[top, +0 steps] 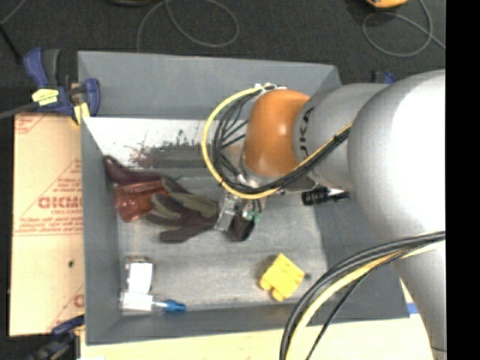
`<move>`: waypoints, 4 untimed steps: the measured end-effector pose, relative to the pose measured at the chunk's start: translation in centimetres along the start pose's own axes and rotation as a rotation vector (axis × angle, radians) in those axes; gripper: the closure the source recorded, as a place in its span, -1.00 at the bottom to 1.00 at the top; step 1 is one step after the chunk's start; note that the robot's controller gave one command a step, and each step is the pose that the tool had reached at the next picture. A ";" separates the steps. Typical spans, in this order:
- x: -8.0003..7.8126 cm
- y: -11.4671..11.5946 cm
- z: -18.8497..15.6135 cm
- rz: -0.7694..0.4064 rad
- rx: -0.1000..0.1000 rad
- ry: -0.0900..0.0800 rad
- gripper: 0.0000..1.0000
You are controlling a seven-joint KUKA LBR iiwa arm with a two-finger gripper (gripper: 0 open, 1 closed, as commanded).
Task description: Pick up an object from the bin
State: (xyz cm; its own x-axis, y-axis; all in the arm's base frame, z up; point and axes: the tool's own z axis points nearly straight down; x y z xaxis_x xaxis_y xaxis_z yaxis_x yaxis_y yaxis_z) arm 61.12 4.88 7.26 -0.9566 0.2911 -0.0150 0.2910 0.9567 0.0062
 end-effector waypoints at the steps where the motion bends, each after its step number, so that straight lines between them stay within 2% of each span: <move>1: 0.1 0.0 -0.4 0.000 0.001 0.003 1.00; 2: 0.2 -0.1 -2.3 0.000 0.003 0.009 1.00; 3: -0.1 0.0 -4.0 -0.001 -0.001 -0.001 1.00; 4: -0.2 0.0 -4.8 -0.001 -0.002 -0.003 1.00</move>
Offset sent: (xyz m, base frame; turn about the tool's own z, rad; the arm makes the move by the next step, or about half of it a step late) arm 0.0001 -0.0001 0.0358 0.0000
